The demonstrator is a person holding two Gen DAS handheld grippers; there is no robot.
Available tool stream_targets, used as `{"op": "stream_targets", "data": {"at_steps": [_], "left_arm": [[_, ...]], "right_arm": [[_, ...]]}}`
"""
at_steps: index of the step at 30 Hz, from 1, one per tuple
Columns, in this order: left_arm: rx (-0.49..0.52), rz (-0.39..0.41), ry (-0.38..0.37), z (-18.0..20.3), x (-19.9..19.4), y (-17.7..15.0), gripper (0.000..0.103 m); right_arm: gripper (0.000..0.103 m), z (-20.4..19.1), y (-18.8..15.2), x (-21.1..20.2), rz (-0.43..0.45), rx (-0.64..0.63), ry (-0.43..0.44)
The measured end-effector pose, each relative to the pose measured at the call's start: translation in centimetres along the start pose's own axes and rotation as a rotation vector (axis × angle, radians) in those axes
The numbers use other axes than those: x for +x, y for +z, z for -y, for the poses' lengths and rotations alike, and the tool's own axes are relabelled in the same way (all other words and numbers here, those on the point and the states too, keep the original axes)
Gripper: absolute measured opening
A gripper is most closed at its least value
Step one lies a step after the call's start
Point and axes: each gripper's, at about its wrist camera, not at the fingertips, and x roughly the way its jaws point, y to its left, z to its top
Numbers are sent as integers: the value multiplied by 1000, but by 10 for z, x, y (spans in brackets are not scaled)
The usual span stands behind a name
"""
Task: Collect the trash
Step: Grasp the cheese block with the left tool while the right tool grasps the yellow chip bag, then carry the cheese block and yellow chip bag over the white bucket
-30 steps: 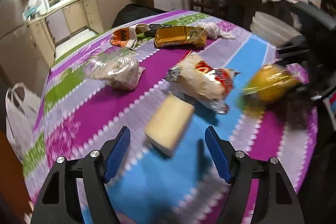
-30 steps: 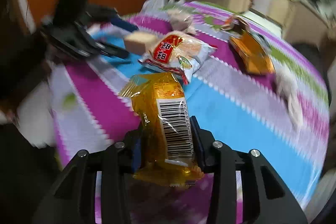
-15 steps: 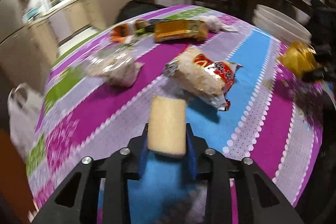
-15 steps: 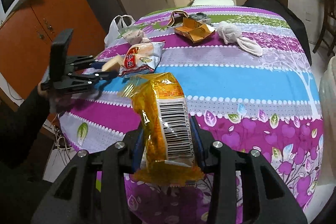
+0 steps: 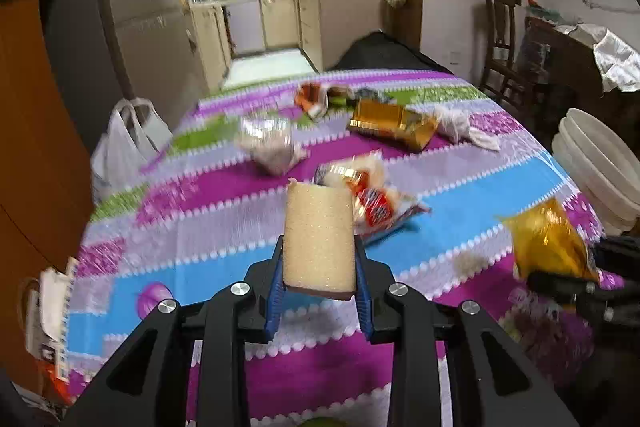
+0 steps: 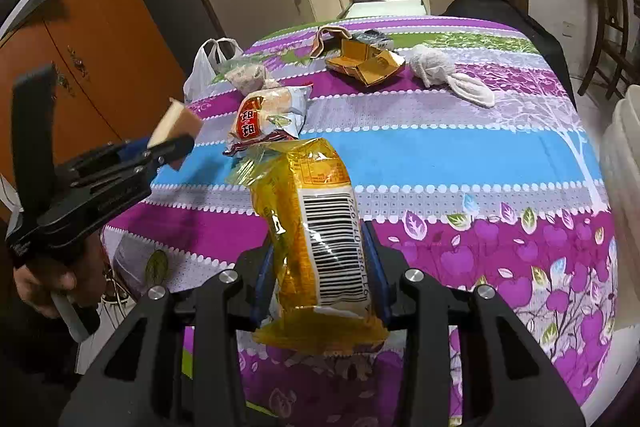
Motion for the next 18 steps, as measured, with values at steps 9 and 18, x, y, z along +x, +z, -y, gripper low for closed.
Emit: {"op": "stream_targets", "data": {"at_steps": [9, 18], "left_arm": [[32, 64, 37, 36, -19, 19, 31], [92, 104, 39, 66, -30, 28, 31]], "right_arm": [[38, 1, -5, -20, 47, 20, -11], [38, 6, -9, -28, 65, 23, -9]]}}
